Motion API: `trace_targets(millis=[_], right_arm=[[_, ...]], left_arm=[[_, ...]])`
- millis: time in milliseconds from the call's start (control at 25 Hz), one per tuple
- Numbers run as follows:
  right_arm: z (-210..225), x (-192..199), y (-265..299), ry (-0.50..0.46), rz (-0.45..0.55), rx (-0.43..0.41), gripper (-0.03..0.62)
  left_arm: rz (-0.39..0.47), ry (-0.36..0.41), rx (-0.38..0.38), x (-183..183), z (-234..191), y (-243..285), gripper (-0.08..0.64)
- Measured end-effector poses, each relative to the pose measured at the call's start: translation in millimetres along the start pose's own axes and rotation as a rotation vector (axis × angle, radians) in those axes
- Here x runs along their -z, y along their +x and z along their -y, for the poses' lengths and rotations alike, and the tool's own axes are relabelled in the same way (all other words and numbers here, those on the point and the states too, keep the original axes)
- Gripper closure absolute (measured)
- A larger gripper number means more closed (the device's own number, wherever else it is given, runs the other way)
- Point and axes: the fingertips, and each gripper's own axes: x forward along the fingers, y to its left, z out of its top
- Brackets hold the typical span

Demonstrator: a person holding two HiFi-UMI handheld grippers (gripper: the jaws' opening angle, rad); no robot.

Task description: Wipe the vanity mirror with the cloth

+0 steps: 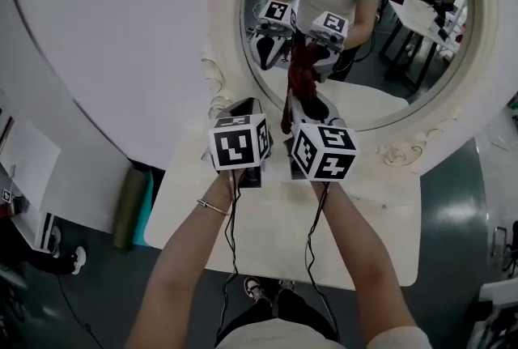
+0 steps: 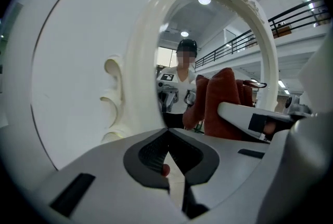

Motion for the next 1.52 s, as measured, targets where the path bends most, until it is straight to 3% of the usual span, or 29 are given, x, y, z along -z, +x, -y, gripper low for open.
trace_targets(millis=[200, 400, 760, 960, 1120, 1520], right_arm=[[57.5, -8.0, -55.4, -0.001, 0.007, 0.132, 0.529], [94.4, -11.1, -65.7, 0.021, 0.005, 0.255, 0.529], [143.4, 26.1, -72.4, 0.053, -0.003, 0.361, 0.529], [140.5, 26.6, -65.9, 0.066, 0.029, 0.351, 0.529], [130.7, 33.4, -61.4, 0.080, -0.005, 0.307, 0.529], [23.3, 81.7, 14.1, 0.063, -0.094, 0.125, 0.529]], left_arm=[[-0.030, 0.032, 0.129, 10.4, 74.5, 8.0, 0.557], [-0.078, 0.062, 0.223, 9.6, 104.7, 29.8, 0.557], [-0.146, 0.085, 0.229, 51.3, 124.4, 49.0, 0.557], [-0.156, 0.052, 0.217, 59.3, 118.8, 48.9, 0.557], [-0.167, 0.022, 0.183, 60.3, 107.4, 44.4, 0.557], [-0.153, -0.041, 0.071, 68.2, -1.9, 30.4, 0.557]])
